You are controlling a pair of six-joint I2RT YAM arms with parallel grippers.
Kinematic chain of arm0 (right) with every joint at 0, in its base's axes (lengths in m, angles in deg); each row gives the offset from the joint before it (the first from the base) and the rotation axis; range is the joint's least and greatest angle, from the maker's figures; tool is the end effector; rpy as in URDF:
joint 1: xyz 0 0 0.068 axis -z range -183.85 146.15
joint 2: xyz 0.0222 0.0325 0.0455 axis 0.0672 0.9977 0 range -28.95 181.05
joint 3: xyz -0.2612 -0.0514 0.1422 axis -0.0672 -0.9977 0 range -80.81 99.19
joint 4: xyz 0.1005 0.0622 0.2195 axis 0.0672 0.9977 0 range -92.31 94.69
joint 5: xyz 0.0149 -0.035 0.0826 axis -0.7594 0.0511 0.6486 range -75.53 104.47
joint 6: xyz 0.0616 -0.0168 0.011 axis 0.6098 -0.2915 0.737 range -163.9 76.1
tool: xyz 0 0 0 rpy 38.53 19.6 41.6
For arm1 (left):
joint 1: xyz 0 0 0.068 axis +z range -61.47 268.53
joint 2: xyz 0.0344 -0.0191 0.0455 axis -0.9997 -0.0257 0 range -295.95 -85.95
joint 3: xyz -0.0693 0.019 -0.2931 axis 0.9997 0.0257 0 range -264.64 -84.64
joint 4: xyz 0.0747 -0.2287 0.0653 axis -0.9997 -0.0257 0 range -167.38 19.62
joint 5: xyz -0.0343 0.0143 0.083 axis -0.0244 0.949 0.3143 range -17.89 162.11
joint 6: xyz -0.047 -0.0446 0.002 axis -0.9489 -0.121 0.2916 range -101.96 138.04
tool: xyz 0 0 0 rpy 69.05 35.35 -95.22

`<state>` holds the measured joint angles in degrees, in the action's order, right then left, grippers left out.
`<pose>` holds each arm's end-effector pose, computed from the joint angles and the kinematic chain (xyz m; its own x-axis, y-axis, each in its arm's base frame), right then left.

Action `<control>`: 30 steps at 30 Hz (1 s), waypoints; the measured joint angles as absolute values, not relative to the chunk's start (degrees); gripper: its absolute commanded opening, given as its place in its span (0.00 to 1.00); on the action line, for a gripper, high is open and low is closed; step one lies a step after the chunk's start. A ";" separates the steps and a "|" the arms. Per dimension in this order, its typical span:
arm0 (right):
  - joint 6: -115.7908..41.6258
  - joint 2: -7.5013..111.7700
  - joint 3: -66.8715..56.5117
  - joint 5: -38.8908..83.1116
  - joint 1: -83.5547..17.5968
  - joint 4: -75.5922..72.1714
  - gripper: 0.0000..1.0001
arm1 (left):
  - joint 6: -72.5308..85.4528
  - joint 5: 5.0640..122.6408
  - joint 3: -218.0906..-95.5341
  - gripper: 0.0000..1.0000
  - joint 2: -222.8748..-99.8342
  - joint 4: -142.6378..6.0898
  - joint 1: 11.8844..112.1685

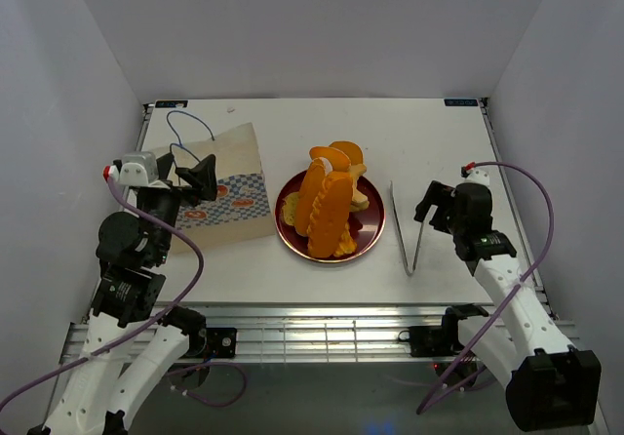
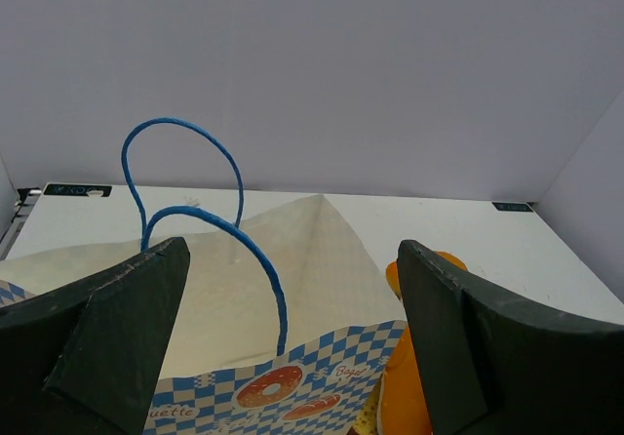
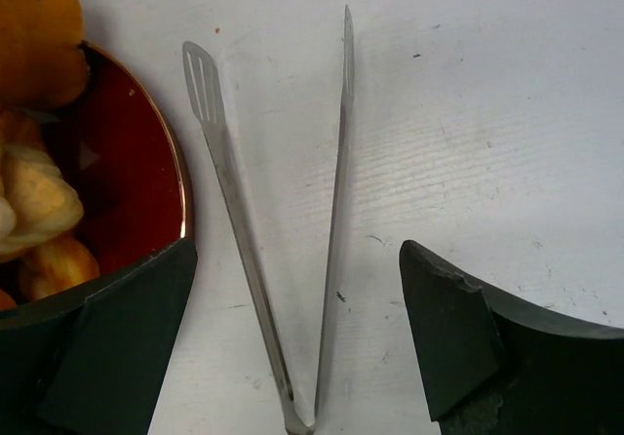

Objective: Place the fake bread into the paper bag

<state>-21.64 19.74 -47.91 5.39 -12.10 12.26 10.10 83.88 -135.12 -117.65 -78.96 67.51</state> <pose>0.1718 0.0168 0.2661 -0.4653 0.3105 -0.8289 0.1831 0.9500 0.2531 0.0895 -0.0233 0.4212 0.1409 -0.1989 -0.9698 0.1849 0.9677 -0.1716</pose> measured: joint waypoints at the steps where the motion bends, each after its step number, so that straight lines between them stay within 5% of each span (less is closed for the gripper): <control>1: -22.38 20.75 -47.91 5.58 -12.10 12.31 0.90 | 10.14 83.86 -134.95 0.98 -117.30 -78.69 67.34; 11: -28.00 35.67 -45.68 8.54 -16.93 11.02 0.90 | 11.43 83.60 -134.58 0.98 -115.71 -77.67 66.02; 30: -30.01 42.14 -45.66 5.61 -22.27 11.23 0.90 | 12.89 83.97 -132.61 0.98 -112.30 -77.21 63.55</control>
